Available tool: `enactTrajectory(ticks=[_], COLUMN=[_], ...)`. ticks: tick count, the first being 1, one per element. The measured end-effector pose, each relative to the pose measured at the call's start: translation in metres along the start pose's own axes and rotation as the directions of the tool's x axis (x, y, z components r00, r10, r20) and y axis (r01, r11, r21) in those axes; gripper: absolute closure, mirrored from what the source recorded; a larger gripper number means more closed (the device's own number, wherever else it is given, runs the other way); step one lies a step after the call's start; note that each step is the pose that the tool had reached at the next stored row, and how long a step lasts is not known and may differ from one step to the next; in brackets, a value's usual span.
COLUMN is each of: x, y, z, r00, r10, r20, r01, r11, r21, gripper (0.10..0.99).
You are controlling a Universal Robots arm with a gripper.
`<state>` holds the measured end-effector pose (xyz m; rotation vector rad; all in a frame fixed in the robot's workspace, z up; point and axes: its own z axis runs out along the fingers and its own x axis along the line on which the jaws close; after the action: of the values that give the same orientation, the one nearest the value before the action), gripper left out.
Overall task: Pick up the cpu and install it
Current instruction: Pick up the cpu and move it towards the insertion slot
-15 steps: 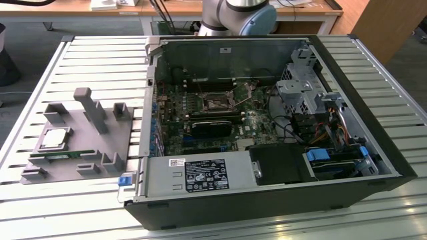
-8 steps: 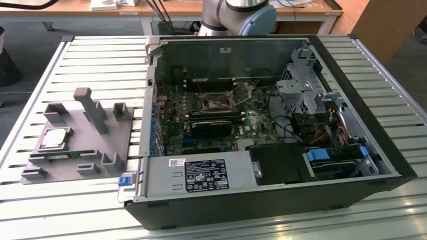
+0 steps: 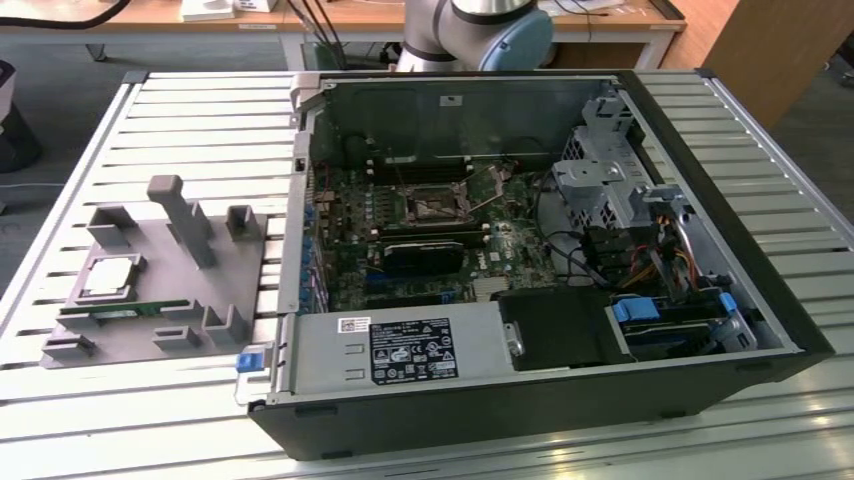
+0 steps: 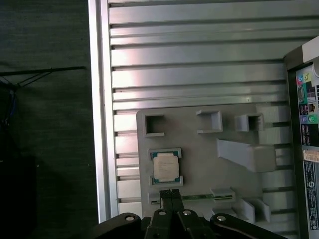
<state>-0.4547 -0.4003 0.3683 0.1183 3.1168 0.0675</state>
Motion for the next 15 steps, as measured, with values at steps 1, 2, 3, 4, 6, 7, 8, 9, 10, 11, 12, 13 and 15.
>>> enactTrajectory(ticks=[1,2,3,4,6,7,8,9,10,11,12,13,15], x=[0.0000,0.0000,0.0001,0.0001,0.0000,0.0001,0.0001,0.0001,0.0001,0.0001,0.0001,0.0001,0.0002], y=[-0.0002,-0.0004,-0.0005,-0.0007,-0.0010,-0.0011,-0.0012,-0.0013,-0.0014,-0.0014,-0.0015,-0.0016,-0.0019], z=[0.0009,0.0018,0.0027,0.0036,0.0048,0.0053,0.0059,0.0065,0.0071,0.0076,0.0082,0.0087,0.0101], r00=[1.0000,1.0000,1.0000,1.0000,1.0000,1.0000,1.0000,1.0000,1.0000,1.0000,1.0000,1.0000,1.0000], r10=[0.000,0.000,0.000,0.000,0.000,0.000,0.000,0.000,0.000,0.000,0.000,0.000,0.000], r20=[0.0001,0.0001,0.0000,0.0000,0.0000,0.0000,0.0000,0.0000,0.0000,0.0000,0.0000,0.0000,0.0000], r01=[0.000,0.000,0.000,0.000,0.000,0.000,0.000,0.000,0.000,0.000,0.000,0.000,0.000], r11=[1.0000,1.0000,1.0000,1.0000,1.0000,1.0000,1.0000,1.0000,1.0000,1.0000,1.0000,1.0000,1.0000], r21=[0.000,0.000,0.000,0.000,0.000,0.000,0.000,0.000,0.000,0.000,0.000,0.000,0.000], gripper=[0.980,0.980,0.980,0.980,0.980,0.980,0.980,0.980,0.980,0.980,0.980,0.980,0.980])
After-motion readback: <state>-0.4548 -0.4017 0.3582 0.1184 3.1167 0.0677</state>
